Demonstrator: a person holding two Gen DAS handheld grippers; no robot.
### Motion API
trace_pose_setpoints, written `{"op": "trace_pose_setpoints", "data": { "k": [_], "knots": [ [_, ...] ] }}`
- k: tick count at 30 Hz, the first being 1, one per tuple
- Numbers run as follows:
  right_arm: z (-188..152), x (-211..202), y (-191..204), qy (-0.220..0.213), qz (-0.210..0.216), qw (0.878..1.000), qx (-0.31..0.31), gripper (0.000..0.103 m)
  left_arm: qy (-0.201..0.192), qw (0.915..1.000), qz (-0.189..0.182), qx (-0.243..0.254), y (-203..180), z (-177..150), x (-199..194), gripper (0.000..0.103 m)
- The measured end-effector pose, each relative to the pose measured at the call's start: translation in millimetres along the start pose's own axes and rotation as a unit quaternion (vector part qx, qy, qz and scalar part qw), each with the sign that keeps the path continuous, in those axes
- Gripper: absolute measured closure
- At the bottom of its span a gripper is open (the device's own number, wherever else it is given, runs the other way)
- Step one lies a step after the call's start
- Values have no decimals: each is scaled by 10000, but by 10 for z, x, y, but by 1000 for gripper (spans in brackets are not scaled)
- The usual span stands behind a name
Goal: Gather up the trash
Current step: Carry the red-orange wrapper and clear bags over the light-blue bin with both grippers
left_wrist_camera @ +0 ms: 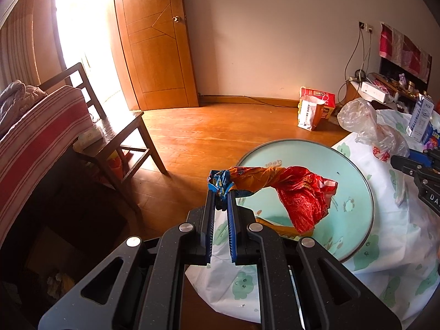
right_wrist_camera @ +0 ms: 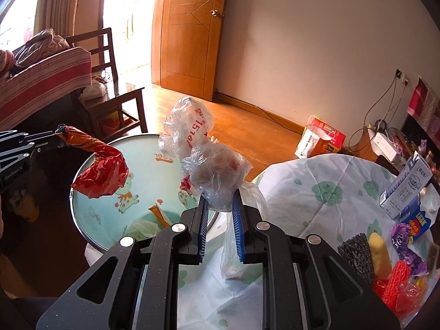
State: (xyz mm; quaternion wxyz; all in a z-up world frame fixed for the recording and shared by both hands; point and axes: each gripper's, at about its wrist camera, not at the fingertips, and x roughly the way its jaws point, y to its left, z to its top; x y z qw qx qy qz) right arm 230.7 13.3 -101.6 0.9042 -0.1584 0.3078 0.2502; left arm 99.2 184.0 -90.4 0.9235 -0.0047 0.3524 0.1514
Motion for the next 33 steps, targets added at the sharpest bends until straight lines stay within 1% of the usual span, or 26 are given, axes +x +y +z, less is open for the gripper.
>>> {"op": "trace_pose_setpoints", "data": {
  "k": [33],
  "knots": [
    [49, 83, 144, 32, 113, 9997, -208, 85, -20, 10000, 44, 16, 26, -9, 22, 95]
  ]
}}
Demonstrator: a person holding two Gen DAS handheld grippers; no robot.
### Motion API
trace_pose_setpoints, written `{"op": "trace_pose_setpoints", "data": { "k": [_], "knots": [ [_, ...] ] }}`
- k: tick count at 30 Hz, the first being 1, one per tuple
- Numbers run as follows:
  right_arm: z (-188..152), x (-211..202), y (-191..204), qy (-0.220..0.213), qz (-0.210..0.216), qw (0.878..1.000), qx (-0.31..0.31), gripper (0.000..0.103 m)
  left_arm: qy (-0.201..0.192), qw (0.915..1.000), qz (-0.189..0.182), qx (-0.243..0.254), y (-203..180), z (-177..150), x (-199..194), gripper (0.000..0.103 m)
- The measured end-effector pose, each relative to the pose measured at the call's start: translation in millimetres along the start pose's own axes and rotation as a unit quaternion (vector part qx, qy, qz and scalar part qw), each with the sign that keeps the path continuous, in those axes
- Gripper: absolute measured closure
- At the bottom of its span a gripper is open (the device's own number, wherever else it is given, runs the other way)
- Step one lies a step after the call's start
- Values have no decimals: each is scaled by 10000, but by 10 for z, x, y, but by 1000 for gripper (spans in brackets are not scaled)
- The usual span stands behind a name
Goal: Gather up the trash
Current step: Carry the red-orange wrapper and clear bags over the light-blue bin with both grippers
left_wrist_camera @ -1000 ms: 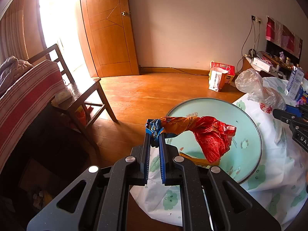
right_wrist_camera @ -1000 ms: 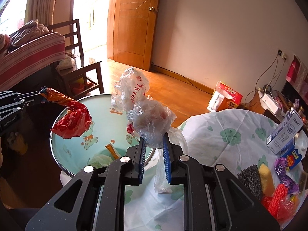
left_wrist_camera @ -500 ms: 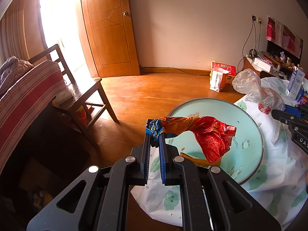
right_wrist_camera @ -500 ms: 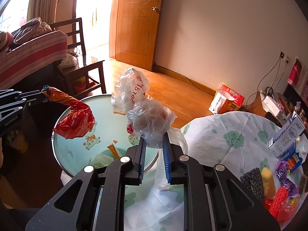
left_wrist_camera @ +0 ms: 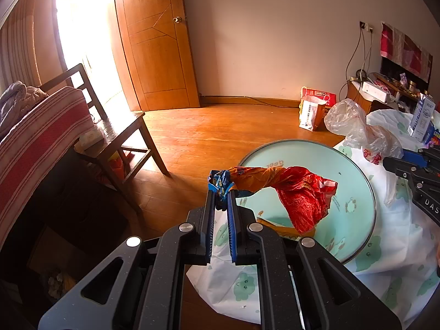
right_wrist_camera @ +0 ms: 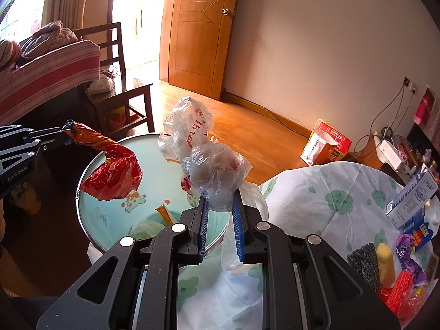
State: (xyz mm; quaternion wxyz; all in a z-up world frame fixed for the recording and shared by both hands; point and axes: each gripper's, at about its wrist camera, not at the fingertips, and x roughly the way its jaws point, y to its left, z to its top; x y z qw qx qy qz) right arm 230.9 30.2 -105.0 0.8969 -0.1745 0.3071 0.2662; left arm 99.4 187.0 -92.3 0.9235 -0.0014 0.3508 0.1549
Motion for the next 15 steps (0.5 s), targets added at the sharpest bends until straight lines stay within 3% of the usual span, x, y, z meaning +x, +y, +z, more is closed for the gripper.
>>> {"op": "trace_pose_setpoints", "data": {
  "k": [15],
  "knots": [
    [23, -7, 40, -15, -1, 10000, -87, 85, -13, 10000, -30, -6, 5, 1, -10, 95]
  ]
}}
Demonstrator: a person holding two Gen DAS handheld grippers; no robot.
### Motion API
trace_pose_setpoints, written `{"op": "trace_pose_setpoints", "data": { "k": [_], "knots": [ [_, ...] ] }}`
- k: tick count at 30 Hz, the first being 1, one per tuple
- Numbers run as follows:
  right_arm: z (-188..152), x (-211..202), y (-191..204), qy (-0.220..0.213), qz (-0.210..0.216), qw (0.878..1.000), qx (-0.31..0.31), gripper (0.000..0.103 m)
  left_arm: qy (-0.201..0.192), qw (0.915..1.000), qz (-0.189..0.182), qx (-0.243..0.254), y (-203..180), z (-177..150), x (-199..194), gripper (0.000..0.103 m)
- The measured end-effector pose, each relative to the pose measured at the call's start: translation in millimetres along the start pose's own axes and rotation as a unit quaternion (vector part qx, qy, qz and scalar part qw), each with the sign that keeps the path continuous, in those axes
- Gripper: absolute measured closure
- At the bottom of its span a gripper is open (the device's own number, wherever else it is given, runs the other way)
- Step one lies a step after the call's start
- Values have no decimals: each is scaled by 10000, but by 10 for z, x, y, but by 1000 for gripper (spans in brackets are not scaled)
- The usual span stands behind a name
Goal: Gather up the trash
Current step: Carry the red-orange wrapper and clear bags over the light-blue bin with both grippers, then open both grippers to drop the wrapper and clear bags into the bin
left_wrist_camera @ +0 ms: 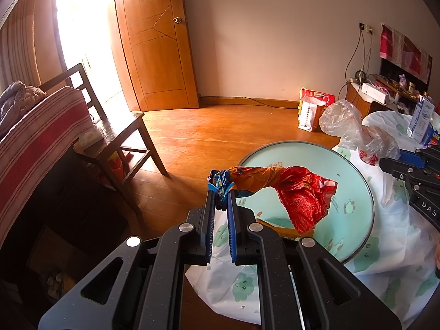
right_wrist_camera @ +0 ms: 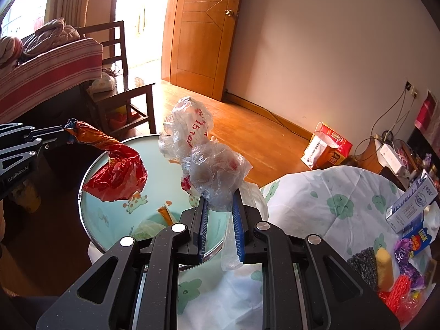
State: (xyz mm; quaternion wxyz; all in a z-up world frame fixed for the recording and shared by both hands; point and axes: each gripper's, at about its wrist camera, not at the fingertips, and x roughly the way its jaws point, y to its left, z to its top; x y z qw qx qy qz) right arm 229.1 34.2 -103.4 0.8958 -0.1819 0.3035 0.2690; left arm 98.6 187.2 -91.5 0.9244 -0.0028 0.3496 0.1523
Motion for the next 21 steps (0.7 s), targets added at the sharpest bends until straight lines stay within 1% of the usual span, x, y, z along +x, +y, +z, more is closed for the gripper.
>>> {"op": "trace_pose_setpoints", "data": {
  "k": [10, 12, 13, 14, 15, 16, 17, 18, 19, 20, 21],
  "knots": [
    [-1, 19, 10, -6, 11, 10000, -17, 85, -20, 9999, -108, 58, -64, 3, -12, 94],
    [-2, 37, 14, -6, 22, 10000, -14, 85, -27, 9999, -160, 45, -78, 1, -13, 88],
    [-5, 42, 11, -28, 30, 10000, 3, 82, -41, 9998, -180, 51, -93, -2, -18, 87],
    [-9, 46, 4, -44, 35, 10000, 26, 77, -51, 9998, -184, 67, -108, -3, -18, 85],
    [-15, 54, -4, -37, 54, 10000, 52, 75, -61, 9998, -191, 80, -121, -7, -20, 78],
    [-22, 60, -13, -34, 75, 9999, 73, 70, -68, 9997, -199, 76, -130, -10, -21, 73],
    [-29, 61, -19, -39, 73, 9999, 84, 64, -83, 9997, -202, 63, -137, -9, -26, 60],
    [-38, 58, -23, -46, 66, 9999, 96, 61, -111, 9997, -187, 61, -142, -12, -35, 54],
    [-41, 51, -20, -44, 62, 9999, 108, 60, -120, 9997, -176, 70, -151, -12, -35, 54],
    [-48, 40, -23, -35, 59, 9999, 125, 59, -112, 9998, -174, 69, -154, -13, -32, 51],
    [-56, 27, -29, -30, 52, 9999, 138, 59, -101, 9998, -171, 52, -159, -19, -30, 45]
  ]
}}
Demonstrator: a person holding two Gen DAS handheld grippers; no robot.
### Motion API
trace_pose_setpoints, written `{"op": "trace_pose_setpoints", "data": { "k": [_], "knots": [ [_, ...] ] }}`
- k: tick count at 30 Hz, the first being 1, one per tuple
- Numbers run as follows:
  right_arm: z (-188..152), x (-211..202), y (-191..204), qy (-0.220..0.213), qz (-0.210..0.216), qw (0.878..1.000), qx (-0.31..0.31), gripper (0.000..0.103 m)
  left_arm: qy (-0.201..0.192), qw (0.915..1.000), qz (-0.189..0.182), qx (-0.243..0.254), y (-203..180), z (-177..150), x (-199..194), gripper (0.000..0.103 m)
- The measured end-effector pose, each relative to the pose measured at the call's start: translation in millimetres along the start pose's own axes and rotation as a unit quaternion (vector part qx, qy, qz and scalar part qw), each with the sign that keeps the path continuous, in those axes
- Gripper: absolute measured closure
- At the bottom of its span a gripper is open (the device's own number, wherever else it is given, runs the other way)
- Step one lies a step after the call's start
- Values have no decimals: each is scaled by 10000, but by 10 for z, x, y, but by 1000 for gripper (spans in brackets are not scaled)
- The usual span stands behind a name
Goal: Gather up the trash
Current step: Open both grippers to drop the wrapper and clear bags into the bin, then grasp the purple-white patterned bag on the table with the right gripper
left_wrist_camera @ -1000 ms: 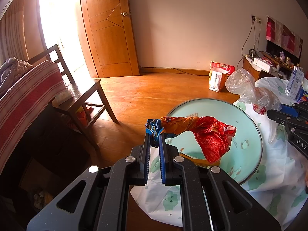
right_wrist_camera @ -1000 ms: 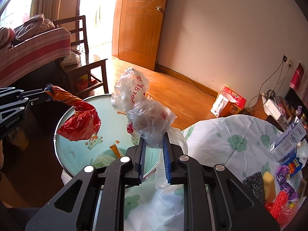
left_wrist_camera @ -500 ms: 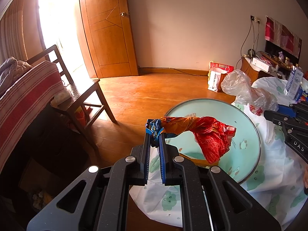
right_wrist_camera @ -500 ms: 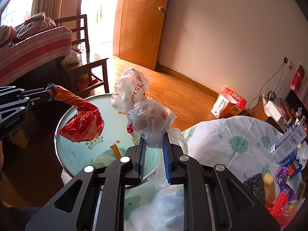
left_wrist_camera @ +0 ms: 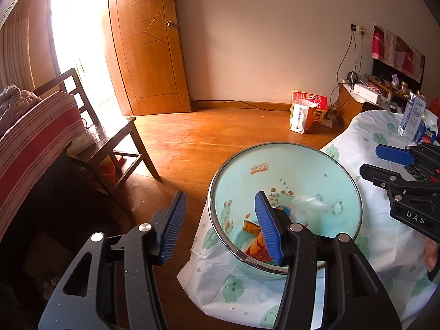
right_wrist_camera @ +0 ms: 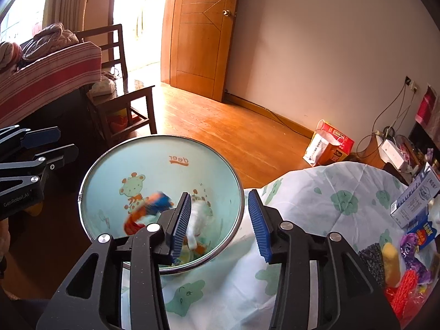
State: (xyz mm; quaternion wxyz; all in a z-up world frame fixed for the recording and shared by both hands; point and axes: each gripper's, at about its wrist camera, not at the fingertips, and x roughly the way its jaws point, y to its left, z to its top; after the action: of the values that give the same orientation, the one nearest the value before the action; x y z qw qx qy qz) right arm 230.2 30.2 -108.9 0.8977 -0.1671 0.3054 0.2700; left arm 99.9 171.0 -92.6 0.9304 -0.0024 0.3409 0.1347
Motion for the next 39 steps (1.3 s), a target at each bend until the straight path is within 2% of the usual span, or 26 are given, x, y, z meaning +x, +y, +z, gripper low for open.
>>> {"op": "trace_pose_setpoints", "data": {
  "k": [2, 6, 10, 14, 17, 21, 23, 26, 31, 32, 34, 35, 39],
  "knots": [
    [-20, -62, -21, -17, -70, 10000, 34, 55, 13, 10000, 31, -28, -11, -17, 9, 38],
    [-103, -304, -115, -55, -256, 9996, 94, 54, 179, 9998, -95, 2, -126, -104, 61, 32],
    [-310, -706, -333, -129, -521, 9981, 289, 51, 331, 9987, -318, 238, -381, -208, 108, 32],
    [-665, -1168, -681, -203, -942, 9934, 618, 48, 350, 9965, -547, 531, -684, -288, 93, 32],
    [-1032, -1466, -1036, -173, -1377, 9841, 1105, 48, 368, 9945, -674, 706, -901, -325, 77, 31],
    [-1571, -1766, -1561, 31, -2073, 9616, 1799, 48, 373, 9925, -794, 856, -1141, -346, 73, 31],
    [-1774, -1818, -1792, 167, -2221, 9521, 2098, 49, 391, 9916, -844, 895, -1267, -350, 82, 31],
    [-1981, -1762, -2060, 373, -2235, 9449, 2361, 51, 361, 9901, -942, 981, -1463, -330, 73, 31],
    [-2145, -1525, -2232, 680, -1731, 9488, 2554, 53, 268, 9866, -1168, 1106, -1762, -269, -36, 31],
    [-2152, -1491, -2253, 728, -1549, 9500, 2613, 65, 249, 9859, -1202, 1140, -1812, -253, -54, 31],
    [-2145, -1474, -2262, 756, -1277, 9514, 2699, 79, 229, 9845, -1267, 1194, -1912, -233, -84, 31],
    [-2139, -1470, -2238, 768, -1228, 9527, 2672, 84, 225, 9838, -1297, 1220, -1956, -222, -95, 31],
    [-2142, -1566, -2145, 614, -1321, 9553, 2573, 88, 176, 9807, -1430, 1319, -2128, -198, -157, 31]
  ]
}}
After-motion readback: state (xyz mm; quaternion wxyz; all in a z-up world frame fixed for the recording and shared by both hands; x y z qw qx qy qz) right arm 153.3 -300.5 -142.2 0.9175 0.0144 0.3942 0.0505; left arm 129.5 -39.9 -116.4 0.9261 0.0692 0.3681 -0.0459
